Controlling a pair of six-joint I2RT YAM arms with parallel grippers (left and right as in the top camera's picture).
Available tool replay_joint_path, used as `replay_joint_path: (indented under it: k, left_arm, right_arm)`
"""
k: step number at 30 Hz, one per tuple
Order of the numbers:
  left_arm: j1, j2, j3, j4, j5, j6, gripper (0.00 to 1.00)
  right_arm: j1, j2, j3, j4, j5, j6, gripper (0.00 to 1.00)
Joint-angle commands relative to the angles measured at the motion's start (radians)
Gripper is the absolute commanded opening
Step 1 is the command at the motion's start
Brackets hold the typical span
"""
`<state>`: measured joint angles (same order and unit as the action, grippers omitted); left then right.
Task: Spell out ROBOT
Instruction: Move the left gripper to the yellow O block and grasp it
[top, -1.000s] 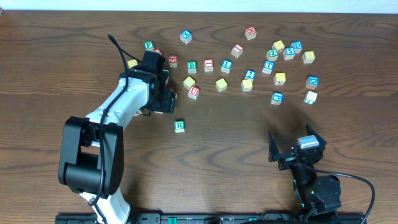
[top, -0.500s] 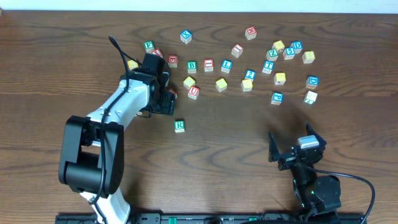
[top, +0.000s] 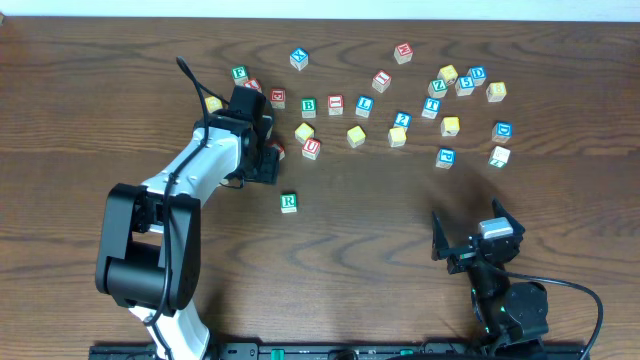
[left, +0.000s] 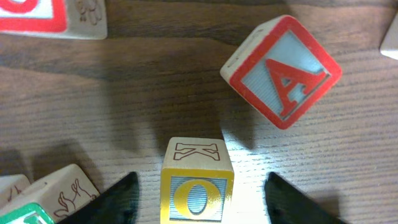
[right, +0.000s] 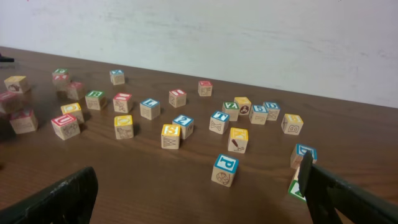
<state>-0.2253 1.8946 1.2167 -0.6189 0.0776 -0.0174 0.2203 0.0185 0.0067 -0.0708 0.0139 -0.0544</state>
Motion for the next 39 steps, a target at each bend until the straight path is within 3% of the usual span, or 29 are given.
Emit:
replay_joint_path:
  k: [1,26,34,39]
  left_arm:
    - [-0.001,0.013,-0.016,0.004,0.008,0.006,0.55]
    - [-0.001,0.014,-0.035,0.03,0.008,0.006,0.52]
    - [0.0,0.014,-0.035,0.03,0.008,0.006,0.33]
    - [-0.001,0.014,-0.035,0.03,0.008,0.006,0.28]
  right_arm:
    - [0.006,-0.004,-0.001,-0.005,-0.006,0.016,0.99]
    - [0.006,-0.004,-0.001,-0.005,-0.006,0.016,0.99]
    - [0.006,-0.004,-0.001,-0.005,-0.006,0.016,0.99]
    - [0.006,-0.004,-0.001,-0.005,-0.006,0.016,0.99]
